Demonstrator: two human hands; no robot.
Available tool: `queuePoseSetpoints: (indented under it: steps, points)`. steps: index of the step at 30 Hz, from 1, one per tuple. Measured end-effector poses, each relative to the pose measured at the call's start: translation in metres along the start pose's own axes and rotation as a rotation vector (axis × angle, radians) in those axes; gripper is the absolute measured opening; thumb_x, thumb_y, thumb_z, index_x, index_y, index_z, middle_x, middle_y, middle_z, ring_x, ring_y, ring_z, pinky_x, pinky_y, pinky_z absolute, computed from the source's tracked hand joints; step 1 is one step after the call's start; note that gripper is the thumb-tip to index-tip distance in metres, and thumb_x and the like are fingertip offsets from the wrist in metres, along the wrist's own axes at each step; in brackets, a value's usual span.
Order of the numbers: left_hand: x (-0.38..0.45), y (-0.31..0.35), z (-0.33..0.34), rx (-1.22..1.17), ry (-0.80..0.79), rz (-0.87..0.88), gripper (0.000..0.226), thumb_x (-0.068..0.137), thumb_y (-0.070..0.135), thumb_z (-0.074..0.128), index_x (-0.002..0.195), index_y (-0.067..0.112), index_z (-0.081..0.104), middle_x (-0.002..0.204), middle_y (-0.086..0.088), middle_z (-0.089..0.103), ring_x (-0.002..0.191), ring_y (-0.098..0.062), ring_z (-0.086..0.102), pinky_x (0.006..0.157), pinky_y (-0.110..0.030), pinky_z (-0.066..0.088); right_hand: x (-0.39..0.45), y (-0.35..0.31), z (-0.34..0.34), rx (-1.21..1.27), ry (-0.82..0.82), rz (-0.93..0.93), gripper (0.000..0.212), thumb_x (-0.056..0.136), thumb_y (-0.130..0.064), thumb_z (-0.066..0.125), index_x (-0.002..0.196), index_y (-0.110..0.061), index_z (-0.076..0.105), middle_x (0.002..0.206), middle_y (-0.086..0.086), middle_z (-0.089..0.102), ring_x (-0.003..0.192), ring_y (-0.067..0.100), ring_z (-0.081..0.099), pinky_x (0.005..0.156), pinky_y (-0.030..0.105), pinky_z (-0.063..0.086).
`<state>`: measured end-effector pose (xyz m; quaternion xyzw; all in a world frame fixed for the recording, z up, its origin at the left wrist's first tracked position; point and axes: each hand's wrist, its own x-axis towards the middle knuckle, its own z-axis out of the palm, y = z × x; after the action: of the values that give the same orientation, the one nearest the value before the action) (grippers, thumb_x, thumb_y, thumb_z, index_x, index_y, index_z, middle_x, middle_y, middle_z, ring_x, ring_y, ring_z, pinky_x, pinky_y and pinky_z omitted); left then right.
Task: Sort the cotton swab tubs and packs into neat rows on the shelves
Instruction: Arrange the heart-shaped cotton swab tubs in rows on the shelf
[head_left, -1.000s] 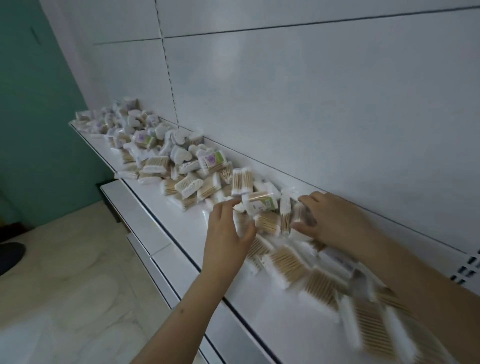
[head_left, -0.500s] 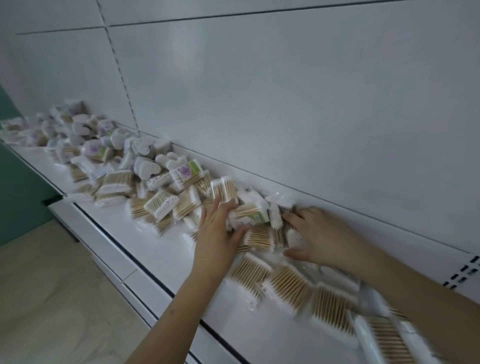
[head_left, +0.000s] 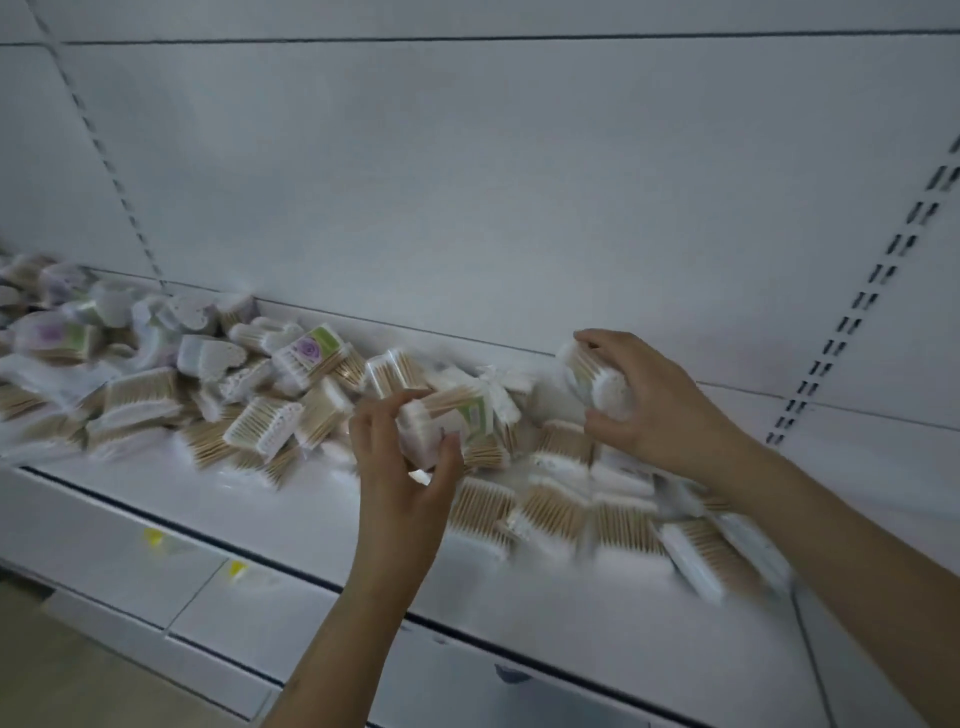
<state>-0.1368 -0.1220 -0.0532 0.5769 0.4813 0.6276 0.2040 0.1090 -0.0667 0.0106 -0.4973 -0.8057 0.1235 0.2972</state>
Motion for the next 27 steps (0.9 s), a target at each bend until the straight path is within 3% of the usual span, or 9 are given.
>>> queuePoseSetpoints:
  steps: [4,7,9,12,15,21,24,27]
  points:
    - [-0.025,0.007,0.022,-0.222,-0.139,-0.101,0.039,0.096,0.024,0.058,0.130,0.026,0.037,0.119,0.008,0.055,0.101,-0.009,0.064,0.076,-0.022,0.055,-0.045,0.000,-0.013,0.025,0.153,0.142,0.065,0.076,-0.025,0.076,0.135,-0.027,0.048,0.125,-0.016,0.057,0.104,-0.002,0.055,0.082,0.001,0.038]
    - [-0.042,0.017,0.043,-0.235,-0.255,-0.149,0.039,0.091,0.036,0.059,0.124,0.033,0.039,0.111,0.006,0.060,0.094,-0.008,0.067,0.074,-0.027,0.056,-0.082,0.006,-0.027,0.000,0.208,0.185,0.063,0.075,-0.030,0.067,0.136,-0.024,0.051,0.139,-0.016,0.051,0.121,-0.012,0.045,0.098,0.003,0.032]
    - [-0.054,0.025,0.058,-0.220,-0.302,-0.119,0.044,0.094,0.044,0.058,0.132,0.030,0.042,0.118,0.006,0.060,0.098,-0.010,0.066,0.077,-0.031,0.057,-0.106,0.013,-0.040,-0.049,0.244,0.217,0.061,0.074,-0.030,0.067,0.133,-0.022,0.053,0.133,-0.011,0.053,0.116,-0.012,0.046,0.095,0.005,0.034]
    - [-0.074,0.043,0.084,-0.226,-0.346,-0.040,0.043,0.099,0.039,0.053,0.140,0.033,0.041,0.131,0.009,0.052,0.113,-0.012,0.060,0.081,-0.021,0.052,-0.143,0.022,-0.066,-0.030,0.348,0.301,0.060,0.075,-0.024,0.068,0.133,-0.022,0.054,0.127,-0.014,0.055,0.110,-0.013,0.050,0.091,0.003,0.034]
    - [-0.100,0.066,0.118,-0.238,-0.408,0.015,0.044,0.101,0.037,0.052,0.144,0.034,0.040,0.134,0.012,0.048,0.115,-0.011,0.058,0.078,-0.015,0.050,-0.184,0.035,-0.095,0.030,0.445,0.379,0.060,0.083,-0.013,0.072,0.138,-0.027,0.053,0.130,-0.021,0.056,0.114,-0.015,0.050,0.096,0.005,0.036]
    - [-0.162,0.118,0.208,-0.245,-0.550,0.093,0.047,0.099,0.039,0.053,0.145,0.039,0.039,0.138,0.024,0.040,0.121,-0.003,0.051,0.081,-0.011,0.047,-0.288,0.076,-0.163,0.031,0.537,0.480,0.059,0.086,-0.018,0.071,0.139,-0.036,0.050,0.128,-0.023,0.058,0.110,-0.014,0.054,0.090,0.003,0.039]
    - [-0.197,0.143,0.261,-0.235,-0.613,0.117,0.050,0.097,0.036,0.054,0.145,0.040,0.040,0.131,0.025,0.041,0.116,0.001,0.052,0.078,-0.010,0.046,-0.346,0.104,-0.198,0.022,0.549,0.544,0.059,0.087,-0.025,0.071,0.140,-0.040,0.048,0.131,-0.023,0.057,0.114,-0.008,0.055,0.093,0.006,0.040]
    - [-0.231,0.165,0.312,-0.231,-0.695,0.113,0.050,0.095,0.039,0.053,0.143,0.045,0.039,0.127,0.023,0.042,0.106,-0.001,0.057,0.074,-0.010,0.046,-0.404,0.133,-0.230,-0.003,0.581,0.606,0.057,0.086,-0.027,0.071,0.136,-0.044,0.049,0.128,-0.027,0.056,0.112,-0.012,0.053,0.091,0.005,0.040]
